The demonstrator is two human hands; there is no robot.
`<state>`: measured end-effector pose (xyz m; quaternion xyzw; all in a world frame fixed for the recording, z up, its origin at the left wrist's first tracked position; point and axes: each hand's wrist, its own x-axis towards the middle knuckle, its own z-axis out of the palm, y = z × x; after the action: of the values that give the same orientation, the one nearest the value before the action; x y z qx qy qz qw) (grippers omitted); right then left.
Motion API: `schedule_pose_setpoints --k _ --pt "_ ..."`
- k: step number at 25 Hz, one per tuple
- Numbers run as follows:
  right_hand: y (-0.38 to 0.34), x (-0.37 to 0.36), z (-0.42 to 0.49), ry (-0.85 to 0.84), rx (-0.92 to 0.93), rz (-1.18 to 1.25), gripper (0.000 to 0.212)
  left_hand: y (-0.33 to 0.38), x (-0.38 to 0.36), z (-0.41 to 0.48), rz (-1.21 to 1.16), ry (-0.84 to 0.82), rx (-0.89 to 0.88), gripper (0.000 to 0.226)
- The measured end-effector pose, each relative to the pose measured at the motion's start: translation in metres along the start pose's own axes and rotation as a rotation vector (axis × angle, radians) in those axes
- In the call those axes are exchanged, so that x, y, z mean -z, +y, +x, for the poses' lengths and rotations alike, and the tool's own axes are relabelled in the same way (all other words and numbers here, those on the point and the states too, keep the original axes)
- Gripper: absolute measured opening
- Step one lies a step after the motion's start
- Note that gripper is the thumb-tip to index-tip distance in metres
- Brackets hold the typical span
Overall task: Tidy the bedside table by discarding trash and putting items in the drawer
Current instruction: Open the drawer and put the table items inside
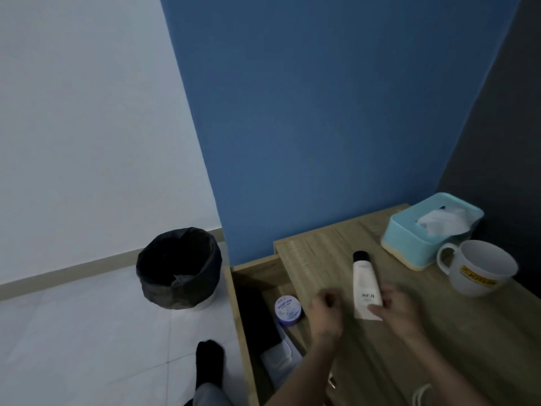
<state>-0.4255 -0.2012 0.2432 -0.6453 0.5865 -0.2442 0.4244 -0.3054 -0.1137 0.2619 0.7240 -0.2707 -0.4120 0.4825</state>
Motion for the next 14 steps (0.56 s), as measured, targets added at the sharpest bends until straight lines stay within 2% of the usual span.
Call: schedule_pose_setpoints --k 3,5,6,8,9,11,14 --pt "-0.002 -0.013 -0.014 -0.123 0.04 0.042 0.019 -0.005 0.012 0.0 0.04 0.147 0.008 0.032" --pt "-0.005 -0.025 -0.03 -0.184 0.047 0.044 0.019 -0.012 0.023 -0.006 0.021 0.226 0.055 0.044" --pt "-0.005 -0.032 -0.038 -0.206 0.043 0.044 0.021 -0.017 0.031 -0.009 -0.049 0.268 0.109 0.049" --pt "-0.012 -0.042 -0.053 -0.246 0.042 0.038 0.025 -0.025 0.048 -0.017 -0.35 0.314 0.256 0.048" --pt "-0.017 -0.051 -0.062 -0.28 0.043 0.033 0.025 -0.035 0.06 -0.023 -0.49 0.315 0.318 0.041" --pt "-0.027 -0.057 -0.072 -0.32 0.039 0.005 0.025 -0.038 0.072 -0.038 -0.568 0.25 0.388 0.033" --pt "-0.03 -0.09 -0.097 -0.411 0.053 -0.136 0.026 -0.051 0.089 -0.061 -0.488 0.17 0.43 0.051"
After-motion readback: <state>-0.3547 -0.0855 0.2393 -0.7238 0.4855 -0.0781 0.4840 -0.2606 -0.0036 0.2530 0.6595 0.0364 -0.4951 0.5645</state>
